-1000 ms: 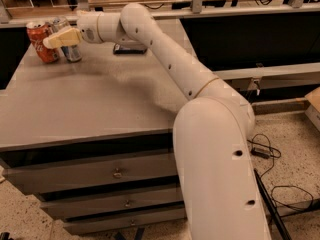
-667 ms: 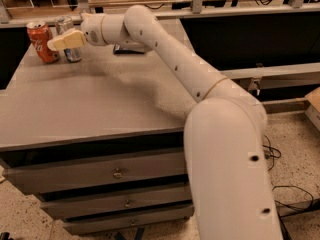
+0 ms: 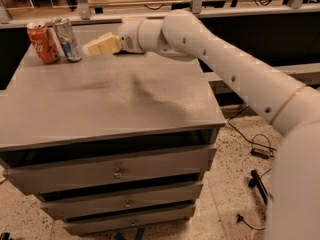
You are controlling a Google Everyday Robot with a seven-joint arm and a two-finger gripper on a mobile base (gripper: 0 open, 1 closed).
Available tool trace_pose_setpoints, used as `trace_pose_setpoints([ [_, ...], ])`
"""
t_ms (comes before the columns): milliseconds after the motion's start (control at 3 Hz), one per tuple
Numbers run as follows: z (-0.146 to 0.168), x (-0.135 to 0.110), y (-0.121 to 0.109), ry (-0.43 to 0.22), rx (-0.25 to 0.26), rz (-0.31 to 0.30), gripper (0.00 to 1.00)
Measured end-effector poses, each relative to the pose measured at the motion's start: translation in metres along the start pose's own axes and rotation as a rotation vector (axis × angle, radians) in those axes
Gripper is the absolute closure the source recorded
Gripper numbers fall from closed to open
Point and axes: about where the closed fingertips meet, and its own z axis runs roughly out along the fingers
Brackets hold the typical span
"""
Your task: Move redbull can near coke can
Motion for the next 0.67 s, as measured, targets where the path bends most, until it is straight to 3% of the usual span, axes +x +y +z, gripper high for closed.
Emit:
trace_pose_setpoints([
  [333, -0.0466, 0.0268, -0.0114, 0.056, 0.063, 0.022, 0.0],
  [667, -0.0465, 0.0268, -0.0114, 0.056, 0.063, 0.022, 0.0],
])
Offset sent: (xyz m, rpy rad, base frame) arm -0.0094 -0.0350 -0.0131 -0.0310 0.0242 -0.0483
